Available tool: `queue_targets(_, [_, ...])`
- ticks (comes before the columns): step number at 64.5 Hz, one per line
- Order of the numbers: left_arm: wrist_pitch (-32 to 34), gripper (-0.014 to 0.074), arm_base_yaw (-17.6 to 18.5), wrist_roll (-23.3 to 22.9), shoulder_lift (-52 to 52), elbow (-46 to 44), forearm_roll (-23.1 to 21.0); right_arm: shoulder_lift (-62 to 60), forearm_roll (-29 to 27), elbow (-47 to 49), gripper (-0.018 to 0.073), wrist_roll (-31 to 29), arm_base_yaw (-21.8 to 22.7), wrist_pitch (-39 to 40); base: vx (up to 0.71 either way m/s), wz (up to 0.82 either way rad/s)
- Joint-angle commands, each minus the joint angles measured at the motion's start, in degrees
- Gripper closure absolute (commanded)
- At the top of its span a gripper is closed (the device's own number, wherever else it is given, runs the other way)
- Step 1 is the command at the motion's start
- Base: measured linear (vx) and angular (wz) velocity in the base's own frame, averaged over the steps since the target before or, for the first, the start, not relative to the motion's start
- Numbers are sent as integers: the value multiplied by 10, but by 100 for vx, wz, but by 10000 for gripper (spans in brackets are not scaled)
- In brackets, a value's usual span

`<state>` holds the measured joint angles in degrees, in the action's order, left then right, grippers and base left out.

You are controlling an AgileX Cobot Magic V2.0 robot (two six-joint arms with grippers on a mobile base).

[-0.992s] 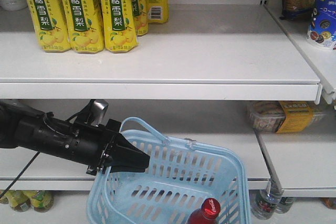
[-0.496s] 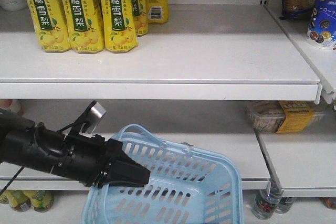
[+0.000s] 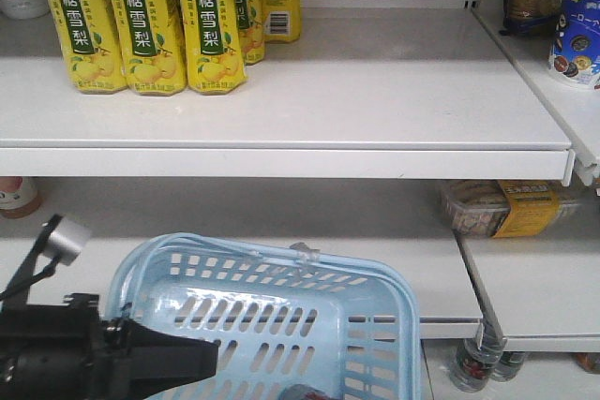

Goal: Place coke in basket with both arms

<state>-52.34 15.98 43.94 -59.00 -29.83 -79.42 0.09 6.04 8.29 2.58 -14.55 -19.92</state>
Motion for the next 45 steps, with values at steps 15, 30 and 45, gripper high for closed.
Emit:
queue_targets(15, [102,603,2,1,216,64,-52,7,2,16,569,-4,2,41,0,0])
queue_targets(30, [220,603,2,-1,345,105,49,7,2,16,569,-4,2,41,0,0])
queue_targets(45, [290,603,2,-43,403,124,199,7,2,16,569,-4,2,41,0,0])
